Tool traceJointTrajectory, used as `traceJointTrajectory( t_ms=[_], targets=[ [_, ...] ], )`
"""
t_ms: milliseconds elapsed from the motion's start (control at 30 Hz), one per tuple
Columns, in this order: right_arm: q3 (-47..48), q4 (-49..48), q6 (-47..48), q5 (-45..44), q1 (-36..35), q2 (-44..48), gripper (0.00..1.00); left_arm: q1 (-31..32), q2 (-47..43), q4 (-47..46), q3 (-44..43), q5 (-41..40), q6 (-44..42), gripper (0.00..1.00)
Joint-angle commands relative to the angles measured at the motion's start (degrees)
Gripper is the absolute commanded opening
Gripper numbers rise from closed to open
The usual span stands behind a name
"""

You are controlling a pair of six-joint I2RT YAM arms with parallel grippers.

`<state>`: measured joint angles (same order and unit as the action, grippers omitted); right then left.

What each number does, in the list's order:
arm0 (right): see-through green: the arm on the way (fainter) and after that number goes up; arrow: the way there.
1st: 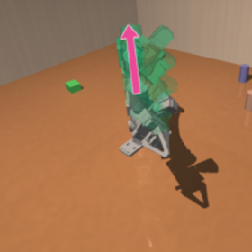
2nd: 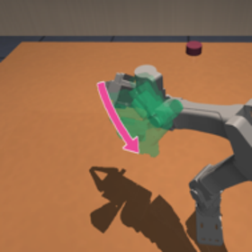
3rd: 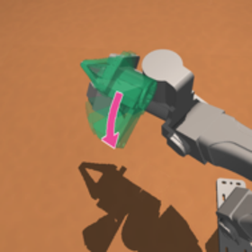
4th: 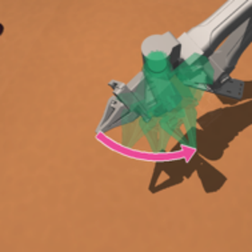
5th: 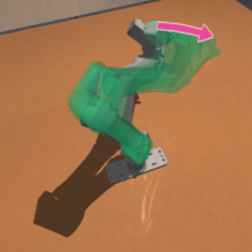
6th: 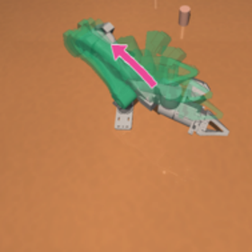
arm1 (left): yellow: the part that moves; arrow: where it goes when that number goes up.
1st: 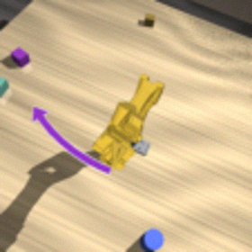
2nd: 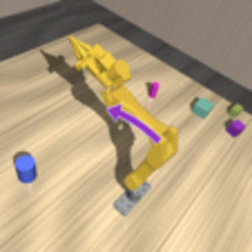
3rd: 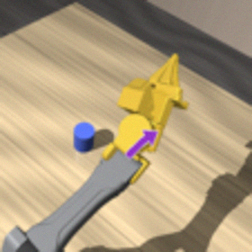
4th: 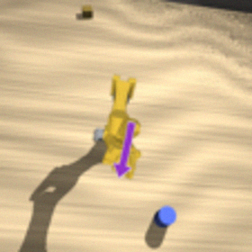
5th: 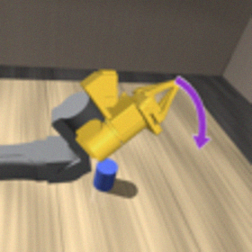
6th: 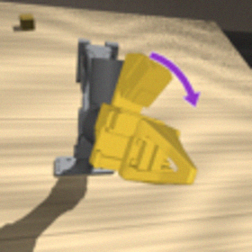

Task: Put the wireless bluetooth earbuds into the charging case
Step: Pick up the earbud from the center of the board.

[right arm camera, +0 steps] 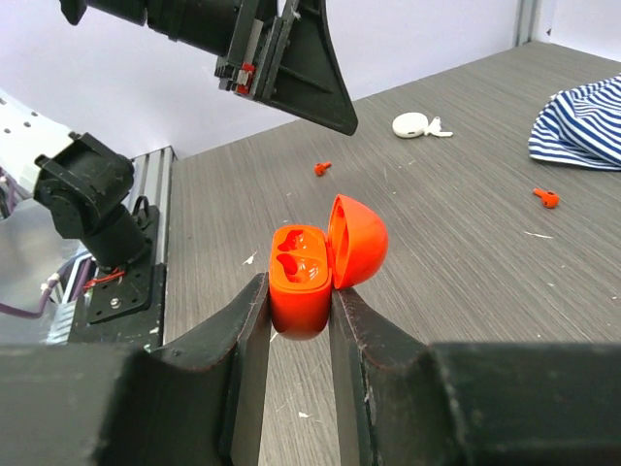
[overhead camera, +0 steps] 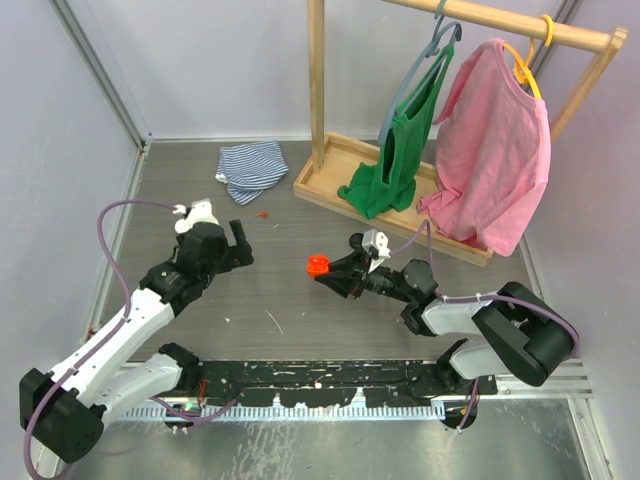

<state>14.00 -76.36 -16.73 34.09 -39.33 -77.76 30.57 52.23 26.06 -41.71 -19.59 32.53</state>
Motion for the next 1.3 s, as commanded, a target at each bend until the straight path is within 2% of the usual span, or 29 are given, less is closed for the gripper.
traceJointTrajectory(
  t_ms=[0, 300, 533, 767, 1067, 1267],
  targets=[
    [-0.49, -5.88, 1.49, -4.33, -0.34, -0.58, 0.01, -5.54, 0.42, 2.32, 2.15, -7.57, 5.95, 0.99],
    [-1.60, -4.86, 3.32, -9.37, -0.94, -0.27, 0.01, -22.04, 2.53, 1.57, 6.82, -4.31, 12.78, 0.94],
    [-1.39, -3.70, 4.78, -10.59, -1.47, -0.21, 0.01, -32.04, 9.70, 0.40, 6.03, -0.68, 11.70, 0.93],
    [-1.21, -2.40, 5.81, -11.68, -2.04, -0.19, 0.01, -34.17, 19.16, 0.92, 2.50, 0.64, 11.24, 0.88],
    [-0.55, -1.01, 6.17, -11.89, -2.23, -0.69, 0.01, -34.40, 26.81, 0.85, -0.97, -0.52, 10.35, 0.68],
    [0.20, 0.76, 6.61, -12.03, -2.49, -0.76, 0.01, -34.35, 30.14, 0.43, -2.29, -1.09, 9.74, 0.58]
  ],
)
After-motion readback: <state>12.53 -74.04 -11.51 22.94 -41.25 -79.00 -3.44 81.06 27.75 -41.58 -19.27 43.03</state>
